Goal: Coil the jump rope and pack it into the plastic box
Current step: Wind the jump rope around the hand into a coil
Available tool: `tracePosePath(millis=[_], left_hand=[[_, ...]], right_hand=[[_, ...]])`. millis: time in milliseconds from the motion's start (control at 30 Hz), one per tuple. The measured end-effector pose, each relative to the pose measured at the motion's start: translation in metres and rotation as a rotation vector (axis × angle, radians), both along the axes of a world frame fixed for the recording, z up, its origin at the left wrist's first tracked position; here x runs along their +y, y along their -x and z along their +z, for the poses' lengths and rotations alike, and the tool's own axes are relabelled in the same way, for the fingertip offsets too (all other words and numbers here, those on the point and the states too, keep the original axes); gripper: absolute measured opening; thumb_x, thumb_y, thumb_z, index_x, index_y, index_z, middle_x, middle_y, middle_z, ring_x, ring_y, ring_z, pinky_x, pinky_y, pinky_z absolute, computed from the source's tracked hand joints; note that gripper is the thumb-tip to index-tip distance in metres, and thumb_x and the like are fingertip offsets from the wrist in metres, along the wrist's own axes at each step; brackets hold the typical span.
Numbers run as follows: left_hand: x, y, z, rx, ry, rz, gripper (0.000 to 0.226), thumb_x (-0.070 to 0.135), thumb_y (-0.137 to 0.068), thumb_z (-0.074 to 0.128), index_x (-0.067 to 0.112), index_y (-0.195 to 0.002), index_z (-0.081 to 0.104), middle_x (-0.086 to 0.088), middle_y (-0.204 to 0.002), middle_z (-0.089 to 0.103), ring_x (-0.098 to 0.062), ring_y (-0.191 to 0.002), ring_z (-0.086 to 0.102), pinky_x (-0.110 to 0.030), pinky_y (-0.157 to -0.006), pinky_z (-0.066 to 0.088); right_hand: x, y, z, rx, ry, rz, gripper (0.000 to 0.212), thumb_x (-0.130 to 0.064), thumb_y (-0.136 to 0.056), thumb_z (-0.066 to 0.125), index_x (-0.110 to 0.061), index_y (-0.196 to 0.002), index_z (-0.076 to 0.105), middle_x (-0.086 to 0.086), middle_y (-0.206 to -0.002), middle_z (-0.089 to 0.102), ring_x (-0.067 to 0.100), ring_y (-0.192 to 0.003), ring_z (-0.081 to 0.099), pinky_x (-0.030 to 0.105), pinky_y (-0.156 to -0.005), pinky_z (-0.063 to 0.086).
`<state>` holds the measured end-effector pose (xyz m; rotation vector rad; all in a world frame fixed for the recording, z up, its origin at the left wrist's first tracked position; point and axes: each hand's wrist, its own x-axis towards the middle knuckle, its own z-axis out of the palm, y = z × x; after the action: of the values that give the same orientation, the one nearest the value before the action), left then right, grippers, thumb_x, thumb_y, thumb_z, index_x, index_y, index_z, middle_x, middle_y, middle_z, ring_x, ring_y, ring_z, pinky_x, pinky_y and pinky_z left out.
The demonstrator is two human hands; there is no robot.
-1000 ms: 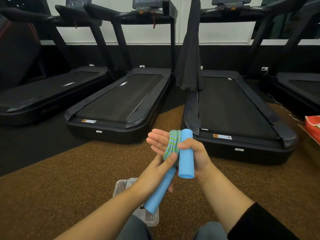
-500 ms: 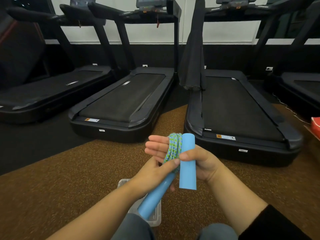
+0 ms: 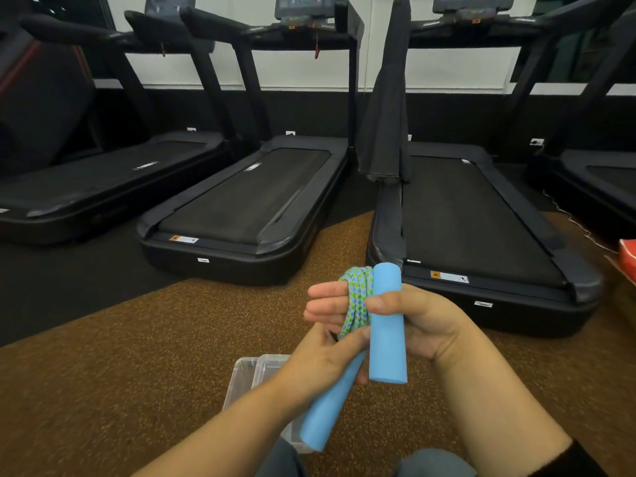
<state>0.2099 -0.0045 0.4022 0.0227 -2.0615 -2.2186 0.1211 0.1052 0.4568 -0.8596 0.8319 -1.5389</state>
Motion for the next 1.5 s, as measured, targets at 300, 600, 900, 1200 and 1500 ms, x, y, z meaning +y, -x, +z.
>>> tracePosePath(millis=[300,600,900,1200,1500], left_hand=[[-0.007,0.003,0.007,0.007,-0.223,-0.2,0.041,0.024,-0.059,0.074,0.017,-0.097,0.063,-0.005,-0.062,0.053,-0.016,-0.053,0.049,-0.026,-0.048,0.042],[-0.022,0.008,0.005,-0.048,-0.485,-0.389,0.08,0.064,-0.068,0.062,0.013,-0.127,0.047,-0.011,-0.091,0.052,-0.019,-0.059,0.049,-0.028,-0.05,0.041],[-0.02,0.018,0.02,-0.086,-0.133,-0.003,0.036,0.057,-0.084,0.044,0.027,-0.085,0.066,0.003,-0.056,0.051,-0.009,-0.044,0.046,-0.023,-0.044,0.039],[-0.021,0.022,0.017,-0.041,0.042,0.112,0.073,0.07,-0.071,0.05,0.006,-0.105,0.062,-0.024,-0.085,0.056,-0.031,-0.075,0.051,-0.036,-0.061,0.044],[-0.024,0.023,0.021,0.017,0.246,0.207,0.03,0.04,-0.097,0.041,0.025,-0.075,0.056,0.007,-0.056,0.053,-0.009,-0.046,0.047,-0.026,-0.045,0.041]], right_hand=[[0.008,-0.005,0.0,0.163,-0.07,-0.11,0.04,-0.012,-0.055,0.07,-0.006,-0.094,0.07,0.014,-0.095,0.073,0.033,-0.097,0.064,0.043,-0.061,0.057],[0.003,0.003,-0.007,0.09,-0.028,-0.118,0.042,-0.025,-0.054,0.073,-0.015,-0.095,0.073,0.004,-0.096,0.075,0.026,-0.083,0.065,0.043,-0.068,0.054],[0.0,0.0,-0.009,0.049,-0.086,-0.389,0.043,-0.018,-0.038,0.085,-0.005,-0.078,0.076,0.01,-0.079,0.074,0.028,-0.065,0.066,0.04,-0.063,0.059],[-0.012,-0.013,0.008,0.035,-0.29,-0.698,0.027,-0.004,-0.066,0.075,-0.001,-0.092,0.067,0.014,-0.083,0.067,0.027,-0.08,0.065,0.05,-0.082,0.053],[-0.011,-0.008,-0.014,0.286,-0.281,-0.991,0.009,-0.002,-0.073,0.071,-0.007,-0.08,0.071,0.007,-0.073,0.068,0.017,-0.067,0.063,0.03,-0.061,0.05]])
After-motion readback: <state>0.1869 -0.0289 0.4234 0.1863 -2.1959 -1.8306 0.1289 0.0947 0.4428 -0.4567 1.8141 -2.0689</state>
